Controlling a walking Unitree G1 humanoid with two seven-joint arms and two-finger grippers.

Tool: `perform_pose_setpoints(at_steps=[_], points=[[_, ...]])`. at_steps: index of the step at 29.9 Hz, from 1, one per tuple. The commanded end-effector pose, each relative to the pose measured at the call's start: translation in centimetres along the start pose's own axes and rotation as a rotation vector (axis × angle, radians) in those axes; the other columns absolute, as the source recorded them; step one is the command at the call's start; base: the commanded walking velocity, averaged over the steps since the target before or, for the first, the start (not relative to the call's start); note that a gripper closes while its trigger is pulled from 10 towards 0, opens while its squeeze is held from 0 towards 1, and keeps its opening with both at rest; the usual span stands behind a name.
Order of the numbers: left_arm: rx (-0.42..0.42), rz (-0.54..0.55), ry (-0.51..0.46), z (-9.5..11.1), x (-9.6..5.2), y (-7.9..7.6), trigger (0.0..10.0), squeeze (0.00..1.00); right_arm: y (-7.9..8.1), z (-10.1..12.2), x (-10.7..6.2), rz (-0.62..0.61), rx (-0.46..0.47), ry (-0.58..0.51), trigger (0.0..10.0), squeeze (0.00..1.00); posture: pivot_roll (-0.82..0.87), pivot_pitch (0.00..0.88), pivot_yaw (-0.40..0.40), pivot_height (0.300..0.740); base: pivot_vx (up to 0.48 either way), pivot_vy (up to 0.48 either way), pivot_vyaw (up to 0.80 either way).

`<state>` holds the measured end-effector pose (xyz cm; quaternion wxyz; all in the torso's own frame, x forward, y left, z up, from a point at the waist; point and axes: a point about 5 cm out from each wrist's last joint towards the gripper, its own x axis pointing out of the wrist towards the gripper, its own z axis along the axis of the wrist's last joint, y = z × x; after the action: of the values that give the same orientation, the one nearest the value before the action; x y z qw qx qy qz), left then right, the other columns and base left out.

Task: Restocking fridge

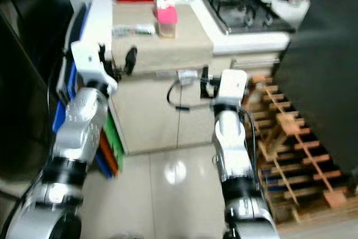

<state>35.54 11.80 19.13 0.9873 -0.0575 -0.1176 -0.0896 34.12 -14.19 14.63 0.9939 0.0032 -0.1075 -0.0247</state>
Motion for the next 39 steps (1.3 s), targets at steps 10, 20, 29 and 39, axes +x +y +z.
perform_pose_setpoints(at_steps=[10, 20, 29, 39], points=[[0.0, -0.027, 0.002, 0.2, 0.3, -1.1, 10.0, 0.0, -0.5, 0.2, 0.6, -0.003, 0.001, 0.008, 10.0, 0.4, -0.08, 0.042, 0.007, 0.732, 0.39, 0.278, 0.0], [0.048, -0.05, -0.001, 0.6, 0.4, -1.7, 10.0, 0.0, 0.0, 1.8, 1.5, 0.016, 0.008, -0.029, 10.0, 0.4, -0.08, 0.05, 0.005, 0.732, 0.405, 0.221, 0.0], [0.06, -0.084, -0.008, 0.8, 0.6, -2.6, 10.0, 0.0, -0.2, 2.6, 2.0, 0.016, 0.003, -0.052, 10.0, 0.4, -0.08, 0.051, 0.006, 0.732, 0.104, -0.099, 0.0], [0.07, -0.107, 0.003, 0.7, 0.6, -3.0, 10.0, 0.0, -0.4, 3.0, 1.8, -0.007, 0.002, -0.066, 10.0, 0.4, -0.09, 0.049, 0.017, 0.732, 0.0, -0.425, 0.0]])
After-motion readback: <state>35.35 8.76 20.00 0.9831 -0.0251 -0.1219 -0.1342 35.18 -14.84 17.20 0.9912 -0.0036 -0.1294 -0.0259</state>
